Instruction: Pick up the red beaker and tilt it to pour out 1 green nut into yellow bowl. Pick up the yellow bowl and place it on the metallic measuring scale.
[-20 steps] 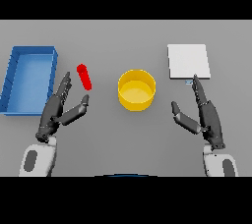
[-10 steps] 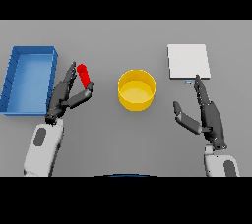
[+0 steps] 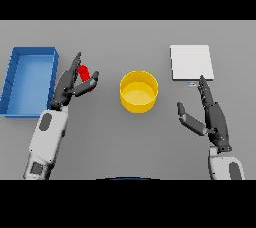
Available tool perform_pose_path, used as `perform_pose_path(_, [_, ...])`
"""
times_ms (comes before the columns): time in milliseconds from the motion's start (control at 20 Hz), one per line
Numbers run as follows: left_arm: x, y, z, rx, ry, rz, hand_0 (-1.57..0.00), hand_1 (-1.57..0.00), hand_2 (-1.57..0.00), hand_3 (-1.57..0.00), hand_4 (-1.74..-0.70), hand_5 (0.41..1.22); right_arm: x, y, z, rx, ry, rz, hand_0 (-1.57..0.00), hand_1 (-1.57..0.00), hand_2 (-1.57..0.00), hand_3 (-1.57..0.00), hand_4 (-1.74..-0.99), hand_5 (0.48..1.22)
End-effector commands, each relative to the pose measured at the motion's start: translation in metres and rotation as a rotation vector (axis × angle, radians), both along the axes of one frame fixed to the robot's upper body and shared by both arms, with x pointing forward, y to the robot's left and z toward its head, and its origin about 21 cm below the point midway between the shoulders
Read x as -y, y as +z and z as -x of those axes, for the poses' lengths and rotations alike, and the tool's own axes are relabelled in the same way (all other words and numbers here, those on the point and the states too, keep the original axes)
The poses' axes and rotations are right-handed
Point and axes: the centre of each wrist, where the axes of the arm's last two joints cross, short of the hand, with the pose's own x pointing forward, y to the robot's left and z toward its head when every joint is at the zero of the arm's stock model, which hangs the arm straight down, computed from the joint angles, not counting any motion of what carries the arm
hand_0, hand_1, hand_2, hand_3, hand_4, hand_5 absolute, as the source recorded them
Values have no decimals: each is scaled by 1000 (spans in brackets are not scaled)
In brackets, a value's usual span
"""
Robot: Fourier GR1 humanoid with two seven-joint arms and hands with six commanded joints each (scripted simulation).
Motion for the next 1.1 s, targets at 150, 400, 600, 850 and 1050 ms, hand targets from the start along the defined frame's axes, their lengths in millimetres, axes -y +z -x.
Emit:
perform_pose_path(150, [7, 0, -9, 3, -15, 12, 1, 1, 1, 1, -1332, 715, 2, 4, -1, 11, -16, 9, 1, 1, 1, 1, -1311, 682])
perform_pose_path(400, [19, -3, -16, 19, 9, 60, -253, -276, -307, -220, -1444, 795, 4, 4, -1, 1, -16, 12, 1, 1, 1, 1, -1289, 684])
perform_pose_path(600, [26, -7, -18, 48, 50, 10, -1001, -1014, -1023, -1018, -1440, 1047, 0, -1, -1, -5, -10, 12, 1, 1, 1, 1, -1287, 684])
perform_pose_path(850, [31, -10, -17, 102, 50, 28, -1384, -1388, -1391, -1390, -1553, 1129, -3, 0, -5, -5, 1, -5, 1, 1, 1, 1, -1303, 682])
perform_pose_path(1050, [26, 5, -22, 145, 50, 50, -1495, -1496, -1497, -1497, -1664, 1108, -4, 1, -9, 15, 14, 24, 1, 1, 1, 1, -1274, 674])
